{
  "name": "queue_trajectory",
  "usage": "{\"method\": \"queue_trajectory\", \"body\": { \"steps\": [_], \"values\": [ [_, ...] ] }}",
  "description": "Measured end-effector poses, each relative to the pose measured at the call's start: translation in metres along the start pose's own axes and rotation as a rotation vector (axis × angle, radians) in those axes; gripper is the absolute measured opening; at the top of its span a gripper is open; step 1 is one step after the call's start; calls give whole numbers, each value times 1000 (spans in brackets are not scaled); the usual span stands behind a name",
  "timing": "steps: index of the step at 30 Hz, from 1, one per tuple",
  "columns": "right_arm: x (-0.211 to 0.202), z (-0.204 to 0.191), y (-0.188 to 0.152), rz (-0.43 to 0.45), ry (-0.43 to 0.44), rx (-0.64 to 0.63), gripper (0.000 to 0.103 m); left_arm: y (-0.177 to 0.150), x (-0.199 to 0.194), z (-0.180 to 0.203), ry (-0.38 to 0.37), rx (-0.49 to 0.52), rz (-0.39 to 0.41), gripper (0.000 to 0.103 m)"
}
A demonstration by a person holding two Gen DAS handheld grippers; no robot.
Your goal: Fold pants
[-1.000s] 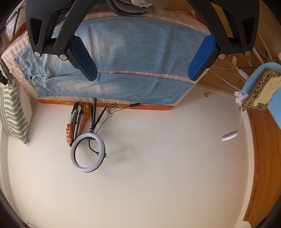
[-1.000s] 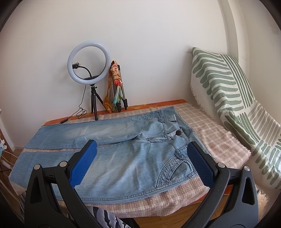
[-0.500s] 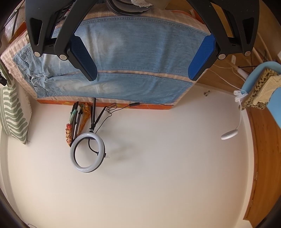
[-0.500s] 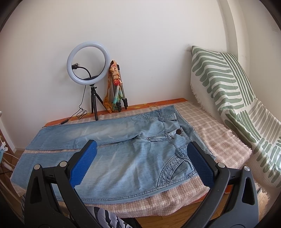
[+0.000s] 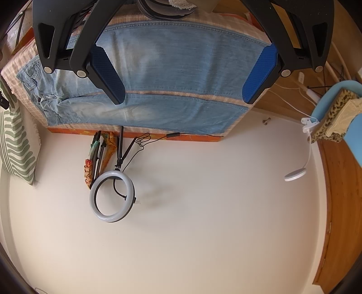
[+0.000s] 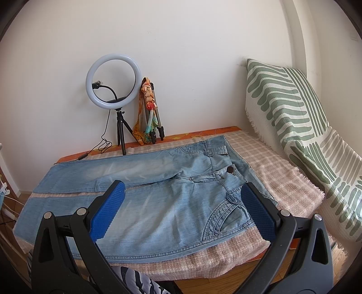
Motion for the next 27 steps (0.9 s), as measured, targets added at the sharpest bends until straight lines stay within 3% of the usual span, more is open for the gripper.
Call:
{"method": "queue_trajectory", "body": {
  "steps": [27],
  "values": [
    [11, -9, -1, -11, 22, -12, 103, -1, 9, -4, 16, -7, -10, 103]
  ]
}}
Point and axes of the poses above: each gripper's, at about its wrist camera, not at the fingertips, and x roughly the way its jaws point, z to its right, y to its top, the point moved 1 cm from there along x, roughly the way its jaws point
